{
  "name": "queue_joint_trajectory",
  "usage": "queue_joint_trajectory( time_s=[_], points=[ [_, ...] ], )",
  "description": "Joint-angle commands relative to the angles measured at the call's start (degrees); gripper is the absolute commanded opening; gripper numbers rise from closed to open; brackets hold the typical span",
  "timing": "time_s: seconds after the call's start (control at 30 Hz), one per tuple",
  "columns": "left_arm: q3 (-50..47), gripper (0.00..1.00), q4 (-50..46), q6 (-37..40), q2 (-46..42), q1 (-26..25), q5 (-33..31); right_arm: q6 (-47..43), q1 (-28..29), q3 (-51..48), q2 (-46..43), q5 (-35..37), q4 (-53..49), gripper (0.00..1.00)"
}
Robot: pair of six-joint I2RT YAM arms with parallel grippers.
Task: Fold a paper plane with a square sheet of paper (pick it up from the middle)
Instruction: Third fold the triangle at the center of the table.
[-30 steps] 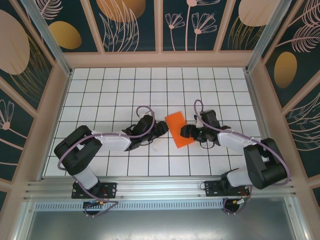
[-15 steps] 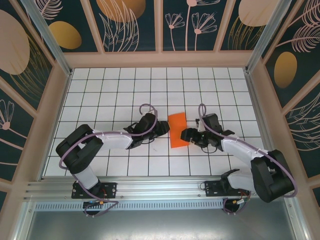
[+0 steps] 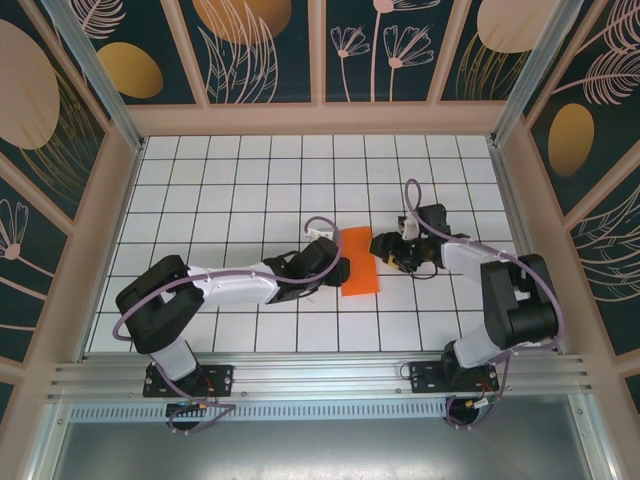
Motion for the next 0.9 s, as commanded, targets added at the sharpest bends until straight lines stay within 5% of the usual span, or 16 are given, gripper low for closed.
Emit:
queue_joint_trajectory(
  time_s=[0.0,0.5,0.87],
  points=[
    [-0.4,0.46,-1.3,2.8,-1.8,-0.3,-2.4,-2.4,-0.1,2.4,3.1,-5.2,2.1,0.59],
    [3.9,0.46,-3.2,10.9,0.8,-2.7,0.4,-3.9,0.5,3.3,6.0,-9.0,1.4,0.30],
    [11.0,0.53,-8.7,19.9,6.4,-9.3,-4.6,0.3,0.6,1.2,4.8,-8.6,4.3,0.12]
  ],
)
